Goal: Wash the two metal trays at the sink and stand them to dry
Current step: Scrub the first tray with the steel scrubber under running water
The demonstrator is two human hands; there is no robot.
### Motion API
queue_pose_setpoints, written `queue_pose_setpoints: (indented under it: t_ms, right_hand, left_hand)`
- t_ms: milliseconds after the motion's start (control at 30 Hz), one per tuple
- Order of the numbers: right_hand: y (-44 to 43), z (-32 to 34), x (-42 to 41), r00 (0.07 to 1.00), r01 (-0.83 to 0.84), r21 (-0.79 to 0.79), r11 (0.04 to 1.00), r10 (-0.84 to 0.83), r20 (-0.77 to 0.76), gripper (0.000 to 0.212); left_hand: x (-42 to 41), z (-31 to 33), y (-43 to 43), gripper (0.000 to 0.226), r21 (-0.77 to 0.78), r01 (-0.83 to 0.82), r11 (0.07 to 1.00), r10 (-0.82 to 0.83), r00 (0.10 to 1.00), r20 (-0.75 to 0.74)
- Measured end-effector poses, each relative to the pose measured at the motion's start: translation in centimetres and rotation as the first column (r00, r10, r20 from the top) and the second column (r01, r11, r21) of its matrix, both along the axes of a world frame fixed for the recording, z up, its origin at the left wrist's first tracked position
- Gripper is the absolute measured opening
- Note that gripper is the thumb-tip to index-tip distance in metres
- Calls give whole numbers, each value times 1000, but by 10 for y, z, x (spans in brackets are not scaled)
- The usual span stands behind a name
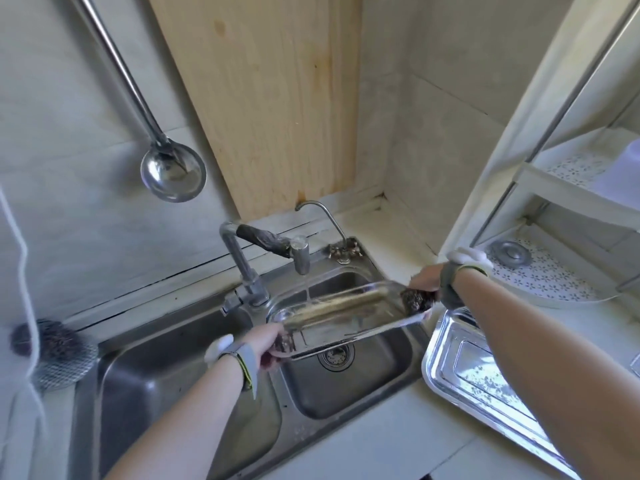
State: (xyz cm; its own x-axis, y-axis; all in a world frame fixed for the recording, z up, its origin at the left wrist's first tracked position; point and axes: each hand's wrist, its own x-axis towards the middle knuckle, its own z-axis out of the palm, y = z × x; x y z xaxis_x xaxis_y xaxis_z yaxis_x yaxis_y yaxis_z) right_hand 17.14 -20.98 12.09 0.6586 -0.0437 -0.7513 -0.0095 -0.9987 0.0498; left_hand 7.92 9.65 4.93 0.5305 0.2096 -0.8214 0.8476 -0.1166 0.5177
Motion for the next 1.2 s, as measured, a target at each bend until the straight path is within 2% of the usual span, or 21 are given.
queue_pose_setpoints:
  t_ms: [67,133,233,333,400,467,533,600,667,700,767,800,867,900,967,1033,1100,1200]
  right_hand:
    - [-3,-25,-13,996,21,64,998,-16,-89,31]
    - [-3,-52,-19,986,121,111,986,-107,-128,29]
    - [8,-79,-31,979,176,198,964,-151,-138,12]
    - [32,-85,-50,941,337,373,864,-310,-132,30]
    - [41,-91,-56,921,388,420,820,-364,-139,31]
    - [42,-94,-54,880,460,489,741,-455,-137,27]
    - [39,-91,-52,851,471,533,703,-522,-63,19]
    - [34,-83,-45,806,442,621,648,-590,42,9]
    - [28,-64,-38,733,448,691,567,-676,80,6]
    - [26,-53,-33,708,431,702,567,-695,127,7]
    - [22,-28,-25,697,327,651,685,-640,322,10]
    - [21,-16,-20,686,281,620,732,-605,403,12]
    - [21,6,-12,664,218,594,775,-563,491,17]
    - [22,15,-7,656,199,571,796,-541,526,20]
    - [24,32,2,655,141,483,864,-447,609,21]
    - [26,47,9,696,109,401,910,-357,622,20]
    - [23,51,16,779,118,356,927,-309,546,28]
    - [14,43,18,891,120,255,959,-217,398,32]
  left_hand:
    - [9,17,13,13,114,105,988,-109,994,26]
    - [20,29,22,19,262,201,944,-229,970,81]
    - [32,47,29,26,530,317,786,-451,882,141]
    - [37,56,29,36,742,252,621,-571,794,209]
    - [37,56,32,34,788,187,587,-602,751,270]
    - [35,52,35,30,788,131,602,-583,747,322]
    - [33,48,36,29,752,88,653,-528,765,369]
    - [30,40,35,24,690,57,722,-431,817,383]
    - [27,28,32,27,612,46,789,-330,873,360]
    - [26,24,28,27,574,52,817,-295,893,340]
    - [21,14,20,22,402,57,914,-193,932,308]
    - [18,11,15,27,278,31,960,-112,953,281]
    - [13,5,3,42,67,-19,998,5,979,206]
    - [11,0,-2,45,9,-42,999,40,984,172]
    - [7,-11,-11,38,-28,-51,998,54,990,127]
    - [2,-22,-15,25,-17,-50,999,51,994,99]
    - [-2,-27,-15,28,-13,-28,1000,29,996,85]
    - [-7,-19,-7,29,138,80,987,-92,992,89]
